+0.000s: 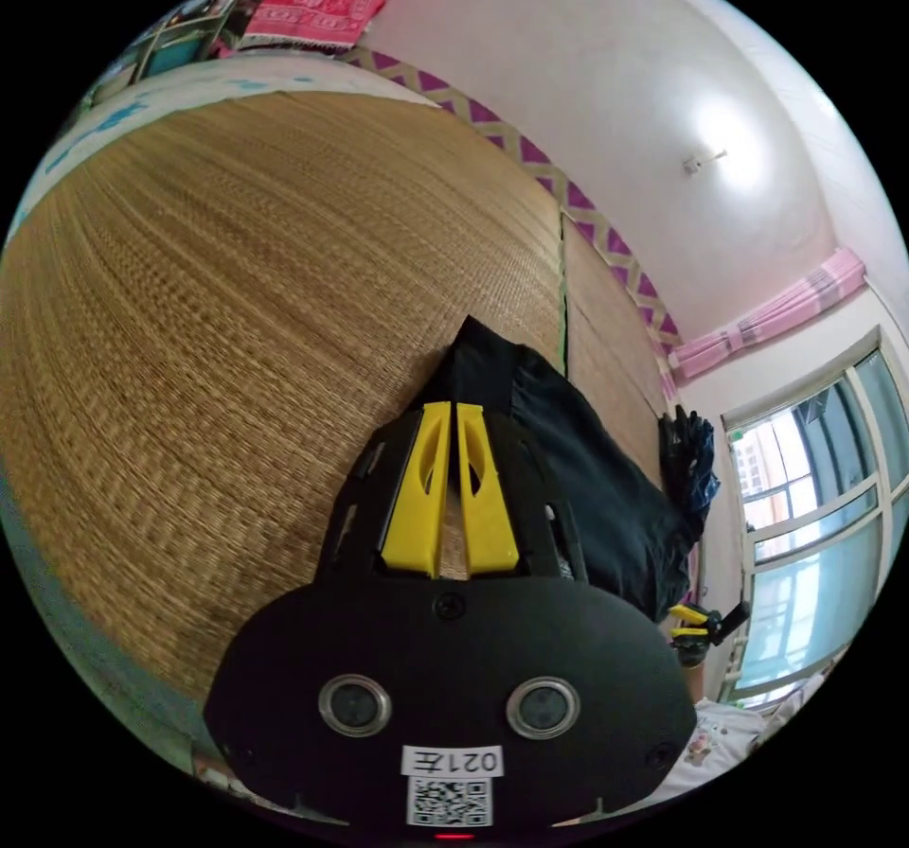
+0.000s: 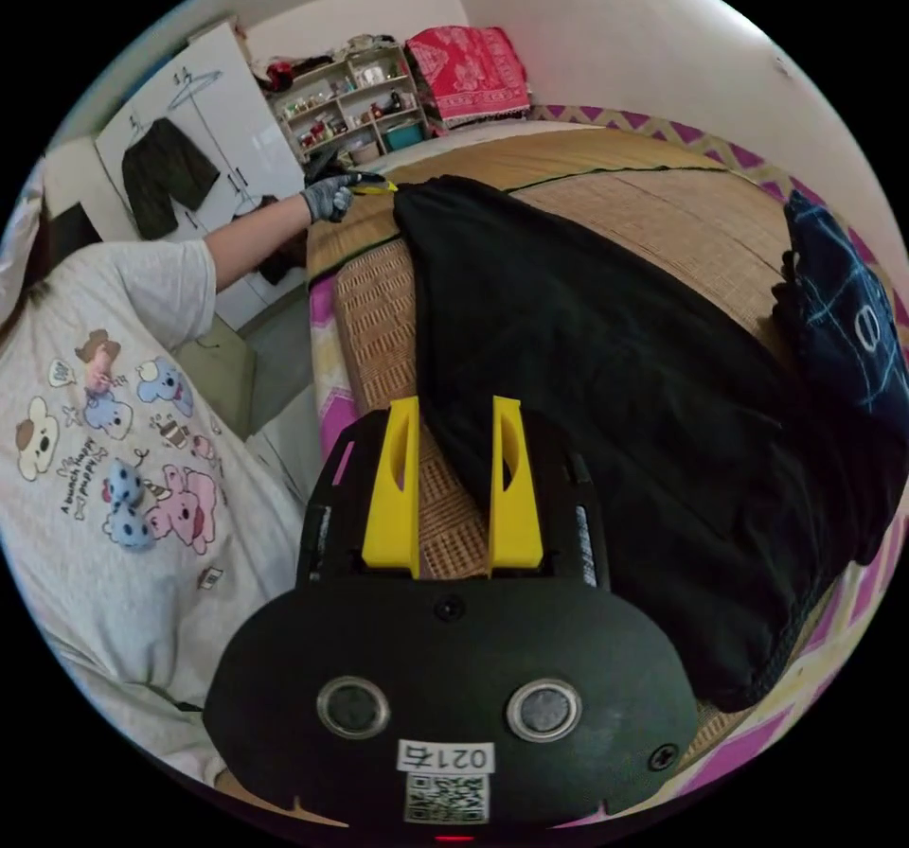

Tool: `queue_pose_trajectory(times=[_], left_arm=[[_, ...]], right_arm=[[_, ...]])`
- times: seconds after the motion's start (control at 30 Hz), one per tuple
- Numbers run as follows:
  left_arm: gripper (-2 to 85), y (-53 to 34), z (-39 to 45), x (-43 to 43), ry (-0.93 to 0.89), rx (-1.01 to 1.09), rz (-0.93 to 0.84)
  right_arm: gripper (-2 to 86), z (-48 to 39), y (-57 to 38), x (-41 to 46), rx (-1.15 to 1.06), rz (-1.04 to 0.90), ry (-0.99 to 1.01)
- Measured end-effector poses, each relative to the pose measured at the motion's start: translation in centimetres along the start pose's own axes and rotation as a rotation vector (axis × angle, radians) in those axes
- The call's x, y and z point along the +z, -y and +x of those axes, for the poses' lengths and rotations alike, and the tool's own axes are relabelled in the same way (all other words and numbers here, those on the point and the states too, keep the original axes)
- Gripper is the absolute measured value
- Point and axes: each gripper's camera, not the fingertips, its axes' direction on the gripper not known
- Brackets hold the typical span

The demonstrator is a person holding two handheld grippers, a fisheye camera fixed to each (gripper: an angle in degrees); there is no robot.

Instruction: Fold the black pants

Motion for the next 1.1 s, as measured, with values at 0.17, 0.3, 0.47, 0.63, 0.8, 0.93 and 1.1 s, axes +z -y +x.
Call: queue_pose_trajectory(times=[0.17,0.3,0.47,0.63,0.8,0.93,1.1], left_arm=[[-1.0,0.7,0.2,-0.9,-0.04,0.05,0.046],[-1.0,1.1,-0.1,-1.1,-0.032,0.049,0.016],[-1.0,1.1,-0.4,-2.1,-0.055,0.093,0.013],[-1.0,0.1,-4.7,2.0,0.003,-0.007,-0.098],[-0.9,-1.0,-7.7,2.4,-0.129,-0.048,-0.023],[-0.1,-2.5,-8.4,1.3,-0.152,-0.064,0.048],[9.0,-4.5,-7.4,3.1,-0.203,-0.085,-0.053]], right_arm=[[11.4,-3.9,1.8,4.0,-0.136,-0.085,-0.137],[1.0,-5.6,2.8,6.5,-0.154,-0.123,-0.262],[-0.5,-7.7,2.2,2.7,-0.15,-0.014,-0.292],[-0.5,-7.5,1.3,6.2,-0.135,-0.134,-0.272],[0.4,-6.7,-0.3,5.2,-0.086,-0.113,-0.252],[4.1,-4.1,-2.3,2.7,0.063,-0.06,-0.174],[5.7,-1.4,-6.2,-2.3,0.206,0.088,-0.048]])
